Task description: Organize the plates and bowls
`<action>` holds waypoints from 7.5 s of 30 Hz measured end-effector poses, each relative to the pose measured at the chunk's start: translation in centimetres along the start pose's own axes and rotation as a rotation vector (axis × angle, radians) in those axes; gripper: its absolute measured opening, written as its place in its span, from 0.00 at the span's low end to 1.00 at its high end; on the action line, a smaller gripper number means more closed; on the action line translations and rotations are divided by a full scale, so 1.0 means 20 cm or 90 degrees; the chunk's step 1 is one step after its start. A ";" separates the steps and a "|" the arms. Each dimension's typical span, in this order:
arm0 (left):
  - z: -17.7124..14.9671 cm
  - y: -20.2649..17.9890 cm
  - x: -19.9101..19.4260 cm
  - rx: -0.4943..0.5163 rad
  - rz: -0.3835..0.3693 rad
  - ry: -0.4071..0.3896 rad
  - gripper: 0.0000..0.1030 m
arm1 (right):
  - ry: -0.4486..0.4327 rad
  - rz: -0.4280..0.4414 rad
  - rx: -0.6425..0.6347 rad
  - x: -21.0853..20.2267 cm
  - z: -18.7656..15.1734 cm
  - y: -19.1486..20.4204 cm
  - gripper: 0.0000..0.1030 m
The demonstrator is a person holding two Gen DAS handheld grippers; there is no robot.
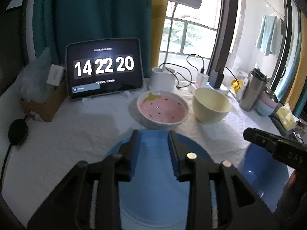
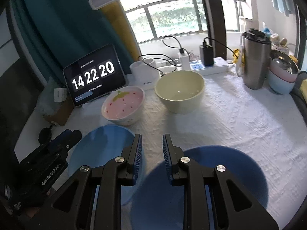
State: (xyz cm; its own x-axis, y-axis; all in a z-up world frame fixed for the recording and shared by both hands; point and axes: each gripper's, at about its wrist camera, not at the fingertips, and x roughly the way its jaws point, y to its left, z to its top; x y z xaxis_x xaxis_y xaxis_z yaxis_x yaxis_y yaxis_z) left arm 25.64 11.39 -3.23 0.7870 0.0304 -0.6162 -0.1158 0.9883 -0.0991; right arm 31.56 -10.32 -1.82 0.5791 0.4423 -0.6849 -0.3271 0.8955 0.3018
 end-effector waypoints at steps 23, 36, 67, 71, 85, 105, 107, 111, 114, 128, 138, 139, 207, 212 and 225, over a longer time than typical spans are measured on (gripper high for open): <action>0.20 0.29 0.19 0.032 -0.054 0.011 0.43 | -0.003 -0.042 0.035 0.27 0.11 0.29 0.40; 0.25 0.28 0.47 0.030 -0.084 0.083 0.43 | 0.050 -0.082 0.125 0.54 0.17 0.30 0.40; 0.24 0.19 0.77 0.062 -0.114 0.179 0.24 | 0.076 -0.075 0.190 0.81 0.20 0.18 0.22; 0.25 0.19 0.73 0.063 -0.102 0.163 0.23 | 0.068 -0.071 0.170 0.78 0.20 0.21 0.23; 0.28 0.17 0.50 0.069 -0.097 0.120 0.23 | 0.028 -0.052 0.154 0.57 0.20 0.24 0.22; 0.28 0.12 0.19 0.066 -0.093 0.066 0.23 | -0.015 -0.032 0.125 0.30 0.17 0.32 0.21; 0.27 0.11 0.17 0.068 -0.093 0.063 0.23 | -0.018 -0.032 0.125 0.28 0.17 0.32 0.21; 0.26 0.09 0.12 0.065 -0.096 0.056 0.23 | -0.027 -0.032 0.121 0.21 0.15 0.31 0.21; 0.24 0.07 0.08 0.061 -0.099 0.051 0.23 | -0.034 -0.034 0.118 0.17 0.14 0.31 0.21; 0.15 -0.11 -0.06 0.070 -0.119 0.040 0.23 | -0.051 -0.045 0.129 -0.02 0.05 0.19 0.21; 0.09 -0.25 -0.12 0.082 -0.146 0.044 0.23 | -0.061 -0.051 0.154 -0.15 -0.02 0.06 0.21; 0.09 -0.27 -0.12 0.084 -0.150 0.045 0.23 | -0.062 -0.052 0.156 -0.16 -0.03 0.05 0.21; -0.25 -0.81 -0.08 0.187 -0.157 0.160 0.35 | 0.037 -0.134 0.149 -0.31 -0.30 -0.47 0.23; -0.21 -0.76 -0.09 0.174 -0.152 0.147 0.39 | -0.001 -0.137 0.121 -0.37 -0.26 -0.42 0.45; -0.16 -0.73 -0.13 0.163 -0.156 0.123 0.40 | -0.009 -0.145 0.110 -0.40 -0.21 -0.40 0.45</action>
State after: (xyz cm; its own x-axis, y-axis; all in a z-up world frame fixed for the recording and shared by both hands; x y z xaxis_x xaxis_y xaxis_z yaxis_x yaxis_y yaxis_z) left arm 23.32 -3.70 -2.65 0.6408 -0.2155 -0.7369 0.2348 0.9688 -0.0791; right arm 26.43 -21.26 -1.48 0.6339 0.2282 -0.7390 -0.0556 0.9664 0.2508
